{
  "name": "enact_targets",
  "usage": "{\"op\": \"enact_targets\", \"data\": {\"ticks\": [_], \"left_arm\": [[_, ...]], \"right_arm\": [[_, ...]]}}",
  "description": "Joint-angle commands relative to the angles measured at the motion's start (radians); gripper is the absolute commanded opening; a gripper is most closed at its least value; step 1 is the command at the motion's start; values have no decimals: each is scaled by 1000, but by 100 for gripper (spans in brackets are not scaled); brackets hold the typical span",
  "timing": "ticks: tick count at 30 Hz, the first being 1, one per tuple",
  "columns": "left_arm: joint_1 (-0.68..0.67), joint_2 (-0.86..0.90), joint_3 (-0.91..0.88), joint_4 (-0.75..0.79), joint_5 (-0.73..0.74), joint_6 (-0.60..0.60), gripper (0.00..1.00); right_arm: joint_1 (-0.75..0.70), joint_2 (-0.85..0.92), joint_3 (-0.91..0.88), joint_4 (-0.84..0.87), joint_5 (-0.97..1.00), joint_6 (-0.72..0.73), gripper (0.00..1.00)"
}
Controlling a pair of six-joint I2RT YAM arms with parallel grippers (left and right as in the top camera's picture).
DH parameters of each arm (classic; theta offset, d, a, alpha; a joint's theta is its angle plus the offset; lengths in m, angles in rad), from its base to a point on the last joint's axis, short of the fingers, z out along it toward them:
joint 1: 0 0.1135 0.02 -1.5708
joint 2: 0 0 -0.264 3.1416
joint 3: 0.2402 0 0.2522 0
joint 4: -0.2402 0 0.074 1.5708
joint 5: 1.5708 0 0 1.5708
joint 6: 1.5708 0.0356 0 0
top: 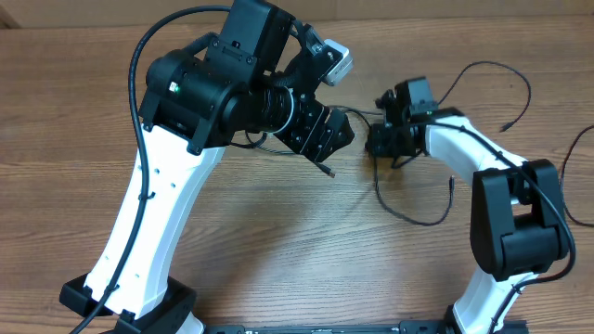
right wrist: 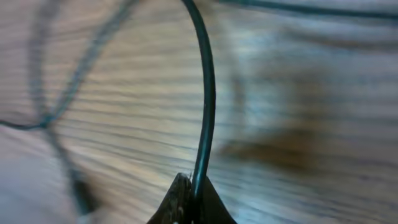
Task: Untangle cables
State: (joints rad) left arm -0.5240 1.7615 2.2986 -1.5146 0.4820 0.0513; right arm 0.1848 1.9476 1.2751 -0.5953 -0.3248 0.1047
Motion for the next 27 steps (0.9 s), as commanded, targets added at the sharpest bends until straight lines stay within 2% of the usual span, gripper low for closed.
{"op": "enact_targets", "data": {"ticks": [1,7,17,21,27], "left_arm": [[0,-24,8,1,4,-13,80],[0,-24,8,8,4,-13,80],[0,-23,8,13,-15,-13,81],[0,-22,8,29,-14,-13,86],[0,-21,8,27,-15,-13,91]], "right_arm": [[3,-109,153,-64,-64,2,4],[3,-182,393,-230,-22,0,4],[3,-259,685,-311,135,1,4],[3,-260,809,-341,303,1,4],[-51,-260,898,-321,508,0,4]]}}
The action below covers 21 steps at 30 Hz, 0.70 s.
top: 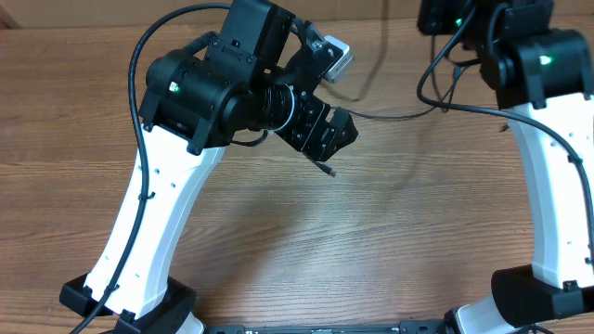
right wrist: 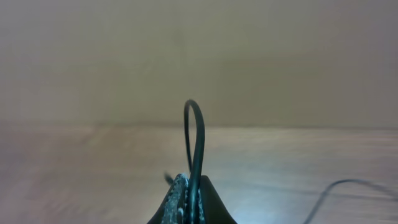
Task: Untangle cables
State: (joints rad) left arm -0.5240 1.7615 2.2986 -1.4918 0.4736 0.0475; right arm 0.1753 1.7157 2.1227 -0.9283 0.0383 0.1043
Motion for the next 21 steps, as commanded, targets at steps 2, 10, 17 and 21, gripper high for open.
{"op": "enact_targets", "data": {"ticks": [2,10,17,21], "left_arm": [[0,-21,8,5,-6,-10,91],[0,-21,8,0,-5,-10,91],[-1,-21,8,0,1,-30,91],[-5,-21,8,0,18,-44,92]], "right_arm": [[-95,-28,59,28,156,1,4],[-391,-14,59,63,156,4,4],[-687,-2,59,72,150,0,4],[-842,18,58,90,90,2,4]]}}
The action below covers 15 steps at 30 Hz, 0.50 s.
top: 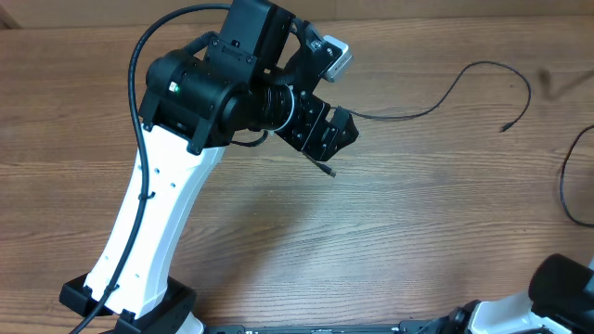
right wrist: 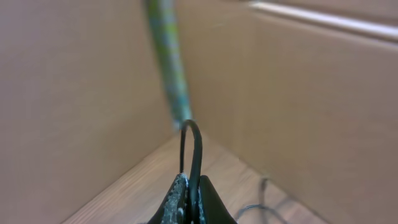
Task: Untangle cables
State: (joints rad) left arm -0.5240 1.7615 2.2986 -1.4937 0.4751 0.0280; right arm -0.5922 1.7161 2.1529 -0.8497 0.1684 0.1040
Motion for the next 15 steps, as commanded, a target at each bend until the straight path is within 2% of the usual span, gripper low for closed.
{"op": "enact_targets", "data": {"ticks": [1,2,3,4,7,15], "left_arm": [[-6,-21,8,2,16,-26,92],[-8,-21,8,2,16,-28,92],[-10,-21,8,2,16,-29,92],[-13,-21,8,2,16,-32,92],[-21,-21,8,2,16,-34,92],[-33,-21,8,10,16,-44,92]], "right_arm": [[-88,26,28,10,-39,5,4],[-110,40,28,3,-39,5,16],[-128,59,28,-5,-39,6,50],[-139,74,27,-13,-39,14,100],[-162,124,26,-43,-41,82,100],[-112,141,26,-39,-150,78,100]]}}
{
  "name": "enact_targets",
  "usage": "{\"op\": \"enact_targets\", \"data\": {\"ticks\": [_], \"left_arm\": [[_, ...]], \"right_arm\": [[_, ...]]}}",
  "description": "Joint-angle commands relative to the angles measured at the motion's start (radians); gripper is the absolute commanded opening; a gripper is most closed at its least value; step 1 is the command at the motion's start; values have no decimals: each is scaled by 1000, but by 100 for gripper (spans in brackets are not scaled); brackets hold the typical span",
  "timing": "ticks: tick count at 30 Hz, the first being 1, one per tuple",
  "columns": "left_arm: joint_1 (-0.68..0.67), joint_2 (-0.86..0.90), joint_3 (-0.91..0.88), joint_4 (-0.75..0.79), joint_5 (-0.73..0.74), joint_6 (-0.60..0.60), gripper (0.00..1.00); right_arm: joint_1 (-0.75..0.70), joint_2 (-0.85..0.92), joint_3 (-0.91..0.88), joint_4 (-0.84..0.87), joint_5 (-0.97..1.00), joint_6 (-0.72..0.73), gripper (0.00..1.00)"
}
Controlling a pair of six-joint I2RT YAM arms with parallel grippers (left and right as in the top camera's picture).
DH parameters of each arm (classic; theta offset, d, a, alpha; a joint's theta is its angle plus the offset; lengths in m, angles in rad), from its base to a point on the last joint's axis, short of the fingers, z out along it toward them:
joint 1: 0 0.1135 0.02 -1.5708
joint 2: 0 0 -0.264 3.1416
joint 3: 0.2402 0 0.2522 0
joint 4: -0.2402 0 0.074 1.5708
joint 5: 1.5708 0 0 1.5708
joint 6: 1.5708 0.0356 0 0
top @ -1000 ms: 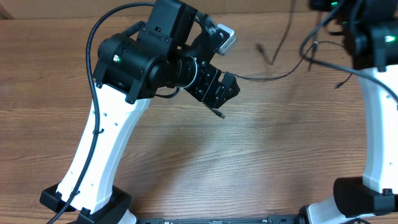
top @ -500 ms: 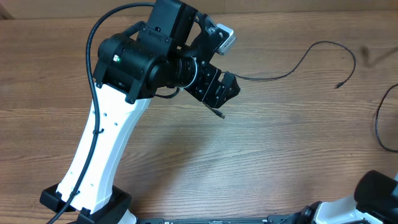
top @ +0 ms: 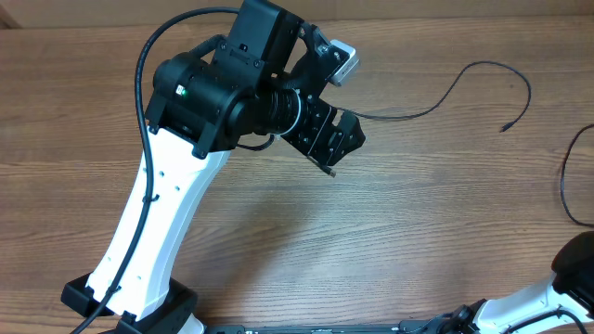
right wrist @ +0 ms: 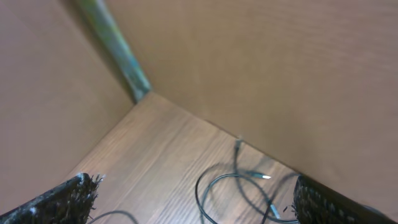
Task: Untangle cables
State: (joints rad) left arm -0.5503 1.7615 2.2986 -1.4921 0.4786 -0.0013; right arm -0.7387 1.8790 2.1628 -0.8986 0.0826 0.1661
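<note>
A thin black cable (top: pixel 436 104) runs from my left gripper (top: pixel 330 148) across the table to a free end at the back right. The left gripper hangs over the table's middle, shut on that cable, and a short connector end (top: pixel 327 171) pokes out below its fingers. My right gripper (right wrist: pixel 194 184) is open, with nothing between its fingers (right wrist: pixel 59 199). It hovers above a second black cable (right wrist: pixel 239 190) that lies coiled on the wood. In the overhead view only a piece of that cable's loop (top: pixel 563 186) shows at the right edge.
Brown cardboard walls (right wrist: pixel 261 74) meet in a corner marked by a green strip (right wrist: pixel 118 50), right behind the coiled cable. The right arm (top: pixel 577 262) shows only at the overhead view's bottom right. The left arm's bulky body (top: pixel 223 93) covers the table's back left.
My right gripper was shut on a loop of black cable near the corner. Now it is open, and the cable lies coiled on the table below it. The left gripper has shifted slightly right.
At first my right gripper was shut on a cable close to the left gripper at mid-table. Then it held that cable high at the back right. Then it was off to the right by the cardboard corner, still holding it. Now that cable lies apart from the left one.
</note>
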Motion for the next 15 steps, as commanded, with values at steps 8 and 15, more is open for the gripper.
{"op": "enact_targets", "data": {"ticks": [8,15], "left_arm": [[-6,-21,8,15,-31,-24,92],[-5,-21,8,36,-216,-67,89]], "right_arm": [[193,-21,16,-97,-156,9,100],[452,-21,10,-220,-89,53,100]]}}
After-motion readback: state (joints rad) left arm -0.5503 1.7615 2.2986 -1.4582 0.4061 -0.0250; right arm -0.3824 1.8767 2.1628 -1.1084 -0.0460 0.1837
